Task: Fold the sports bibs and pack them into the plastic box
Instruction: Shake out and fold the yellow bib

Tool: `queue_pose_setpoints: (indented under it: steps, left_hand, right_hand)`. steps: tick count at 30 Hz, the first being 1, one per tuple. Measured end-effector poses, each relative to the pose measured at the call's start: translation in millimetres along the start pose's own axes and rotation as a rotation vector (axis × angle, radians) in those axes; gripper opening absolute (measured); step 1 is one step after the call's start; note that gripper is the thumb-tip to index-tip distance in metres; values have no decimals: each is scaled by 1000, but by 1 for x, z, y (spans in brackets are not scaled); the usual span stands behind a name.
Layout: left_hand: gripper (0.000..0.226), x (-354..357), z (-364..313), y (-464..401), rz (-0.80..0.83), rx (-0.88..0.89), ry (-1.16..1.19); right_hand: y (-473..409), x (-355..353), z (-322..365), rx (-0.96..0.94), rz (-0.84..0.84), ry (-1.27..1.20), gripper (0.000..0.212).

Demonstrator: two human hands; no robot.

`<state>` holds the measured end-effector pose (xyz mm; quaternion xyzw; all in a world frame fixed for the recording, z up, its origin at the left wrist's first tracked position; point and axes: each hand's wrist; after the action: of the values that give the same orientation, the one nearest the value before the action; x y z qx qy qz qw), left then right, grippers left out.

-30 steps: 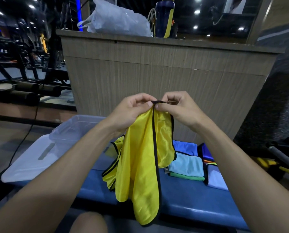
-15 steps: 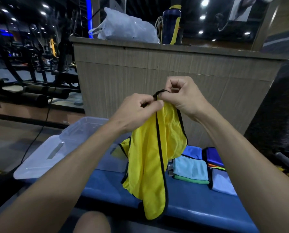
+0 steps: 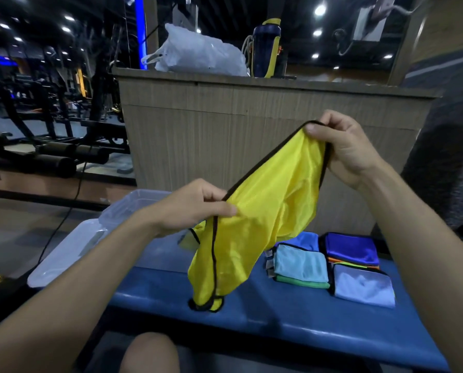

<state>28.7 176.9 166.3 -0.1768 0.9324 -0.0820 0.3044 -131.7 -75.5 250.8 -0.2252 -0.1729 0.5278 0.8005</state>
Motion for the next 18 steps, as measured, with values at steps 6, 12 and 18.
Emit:
queue_pose_setpoints:
  steps: [6,12,18]
  left_hand:
    - [39,45,1,36,266,18,-42]
    - [44,124,-13,42,559,112,-170]
    - [64,71,-4,16,323,135,-466]
  right_hand:
    - [41,-44,-29,92,-186,-80,34]
    - [89,-72,-58,134,-290,-164,31]
    - [103,-107,-40,112,-352,-189,31]
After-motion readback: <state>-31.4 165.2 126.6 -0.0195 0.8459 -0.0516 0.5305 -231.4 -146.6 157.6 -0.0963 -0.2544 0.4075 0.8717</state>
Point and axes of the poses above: each hand's wrist, its own y-axis away from the middle knuckle, its own x-axis out of the palm, z = x × y, and after that the axes turned 3 degrees about -y, right-handed
